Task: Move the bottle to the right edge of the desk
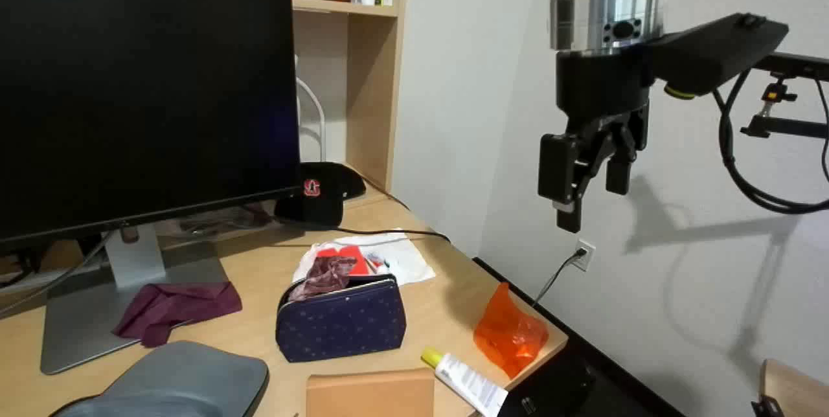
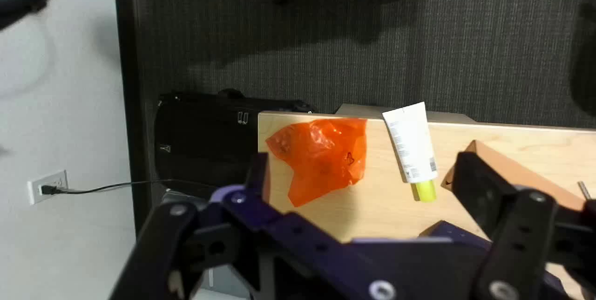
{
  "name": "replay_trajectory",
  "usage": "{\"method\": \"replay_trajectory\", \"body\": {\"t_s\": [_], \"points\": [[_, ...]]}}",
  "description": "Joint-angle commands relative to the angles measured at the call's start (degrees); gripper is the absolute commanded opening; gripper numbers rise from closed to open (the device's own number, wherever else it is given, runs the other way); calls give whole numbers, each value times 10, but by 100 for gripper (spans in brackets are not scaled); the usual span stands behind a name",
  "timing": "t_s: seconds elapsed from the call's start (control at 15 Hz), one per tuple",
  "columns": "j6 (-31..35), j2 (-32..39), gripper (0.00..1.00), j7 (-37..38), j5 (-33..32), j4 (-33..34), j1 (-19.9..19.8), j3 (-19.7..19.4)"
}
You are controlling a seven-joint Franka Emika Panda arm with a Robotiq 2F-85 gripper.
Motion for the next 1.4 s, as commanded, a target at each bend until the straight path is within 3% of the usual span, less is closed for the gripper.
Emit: {"method": "replay_trajectory", "body": {"t_s": [0.0,0.33,0.67,1.0,1.07,1.33], "points": [[-1,1,100,3,-3,1,11,-11],[66,59,100,-111,-6,34,27,-33],[125,191,100,-252,0,92,40,-55],[148,321,100,-323,-79,163,47,-52],[137,278,100,-284,-57,125,46,-54],[145,326,100,-307,-69,161,50,-53]]}}
